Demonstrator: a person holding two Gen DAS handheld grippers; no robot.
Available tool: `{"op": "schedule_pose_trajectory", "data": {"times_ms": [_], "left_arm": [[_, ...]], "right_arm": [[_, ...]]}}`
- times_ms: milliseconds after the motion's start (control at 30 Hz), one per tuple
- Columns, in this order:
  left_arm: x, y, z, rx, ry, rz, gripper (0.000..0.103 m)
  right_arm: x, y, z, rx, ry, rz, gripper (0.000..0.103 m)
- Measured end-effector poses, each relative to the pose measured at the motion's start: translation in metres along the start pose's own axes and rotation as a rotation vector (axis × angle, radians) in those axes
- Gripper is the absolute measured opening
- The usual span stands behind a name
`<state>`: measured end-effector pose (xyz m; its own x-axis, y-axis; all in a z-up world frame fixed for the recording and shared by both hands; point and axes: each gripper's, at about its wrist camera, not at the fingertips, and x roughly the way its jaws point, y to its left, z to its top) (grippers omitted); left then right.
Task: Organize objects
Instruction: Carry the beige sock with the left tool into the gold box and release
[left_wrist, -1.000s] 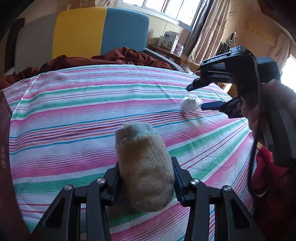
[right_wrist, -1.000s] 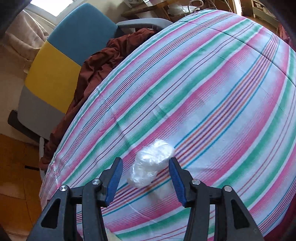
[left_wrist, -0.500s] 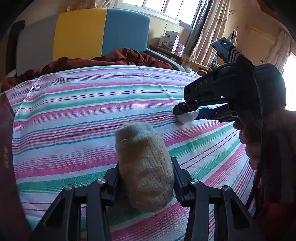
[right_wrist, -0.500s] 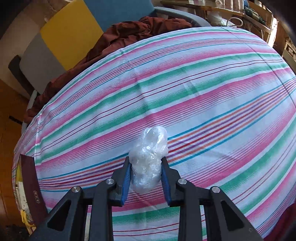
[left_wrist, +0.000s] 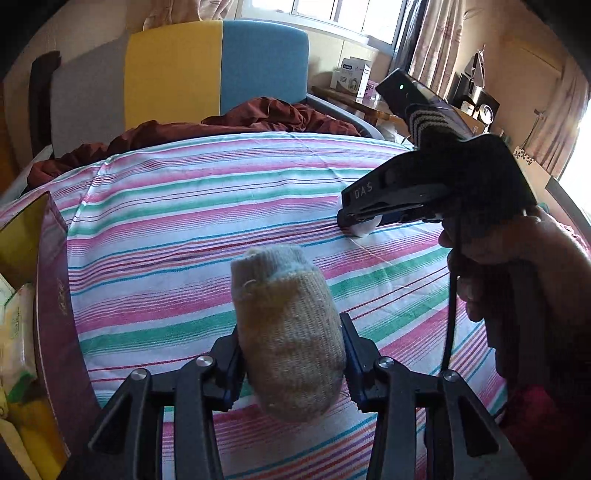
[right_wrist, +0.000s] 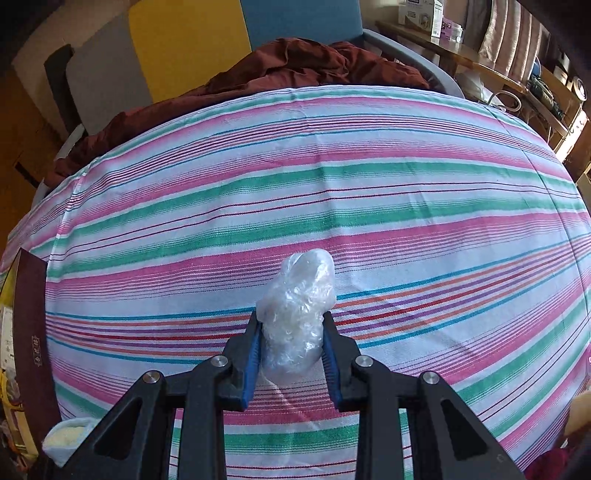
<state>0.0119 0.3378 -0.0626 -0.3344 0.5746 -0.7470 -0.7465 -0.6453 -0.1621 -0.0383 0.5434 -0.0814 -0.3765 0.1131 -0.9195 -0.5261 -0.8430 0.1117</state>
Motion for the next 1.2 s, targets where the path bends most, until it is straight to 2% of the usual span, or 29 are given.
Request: {"op": "schedule_pose_trajectory", "data": {"times_ms": [167,333,633,833,1033,1200], "left_arm": [[-0.03,-0.002,0.007,0.009,-0.054,-0.004,0.045],[-0.061,0.01,0.014,0.003,-0.111,0.032,0.045],[-0.097,0.069,0.014,-0.085,-0.143,0.138,0.045],[-0.11,0.126,-0.006,-0.204,-0.134,0.194,0.045],[-0.144,0.201,-0.035,-0.416,-0.16,0.224,0.045],[-0.153,0.238,-0.049,-0.528,-0.167,0.208,0.045]], "right_arm": [[0.001,0.001,-0.001,-0.015,-0.004,-0.008,0.029],[0.003,0.002,0.0,-0.03,-0.008,-0.021,0.029],[0.008,0.007,0.001,-0.069,-0.02,-0.053,0.029],[0.008,0.007,-0.001,-0.087,-0.027,-0.07,0.029],[0.014,0.014,-0.001,-0.101,-0.029,-0.086,0.029],[0.015,0.017,-0.003,-0.108,-0.027,-0.091,0.029]]}}
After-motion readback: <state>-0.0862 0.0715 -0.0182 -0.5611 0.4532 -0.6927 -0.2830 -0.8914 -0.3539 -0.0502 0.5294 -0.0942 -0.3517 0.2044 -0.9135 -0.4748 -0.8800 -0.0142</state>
